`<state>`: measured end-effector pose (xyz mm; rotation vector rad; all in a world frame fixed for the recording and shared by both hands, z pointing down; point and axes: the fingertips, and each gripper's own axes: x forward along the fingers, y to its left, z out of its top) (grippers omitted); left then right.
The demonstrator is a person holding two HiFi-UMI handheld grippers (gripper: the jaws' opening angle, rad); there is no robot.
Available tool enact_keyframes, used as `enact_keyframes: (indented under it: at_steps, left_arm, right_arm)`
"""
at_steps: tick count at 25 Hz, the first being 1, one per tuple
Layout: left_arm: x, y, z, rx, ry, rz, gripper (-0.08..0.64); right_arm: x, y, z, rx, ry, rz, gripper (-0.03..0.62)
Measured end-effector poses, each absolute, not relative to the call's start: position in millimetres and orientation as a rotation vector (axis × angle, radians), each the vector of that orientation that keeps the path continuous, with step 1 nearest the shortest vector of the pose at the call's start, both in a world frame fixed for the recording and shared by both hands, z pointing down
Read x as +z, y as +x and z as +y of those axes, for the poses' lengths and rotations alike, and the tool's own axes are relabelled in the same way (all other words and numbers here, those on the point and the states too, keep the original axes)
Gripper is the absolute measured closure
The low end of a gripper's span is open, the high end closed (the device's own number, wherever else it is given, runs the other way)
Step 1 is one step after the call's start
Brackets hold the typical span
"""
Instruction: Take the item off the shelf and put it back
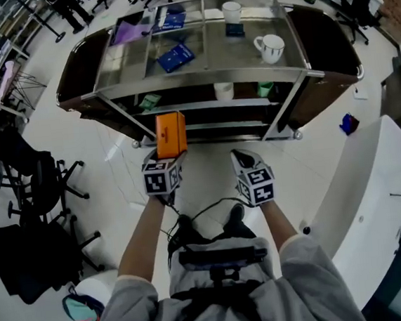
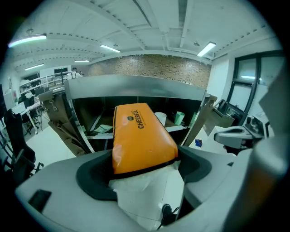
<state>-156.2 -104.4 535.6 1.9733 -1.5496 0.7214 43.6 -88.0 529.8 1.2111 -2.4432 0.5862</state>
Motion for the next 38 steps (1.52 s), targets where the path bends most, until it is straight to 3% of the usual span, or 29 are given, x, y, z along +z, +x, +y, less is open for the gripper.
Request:
enact_keyframes:
  at_steps: [20,38]
  left_arm:
    - [532,-256,-2,0.687,2.092,-1.449,0.156]
    - [533,-276,5,0.689,2.058,-1.478,0.158]
  right_arm:
    - [527,-22,-8,0.662,1.406,-2.346,0.583]
    - [526,-30,-15,0.661,1.417,-2.34,0.583]
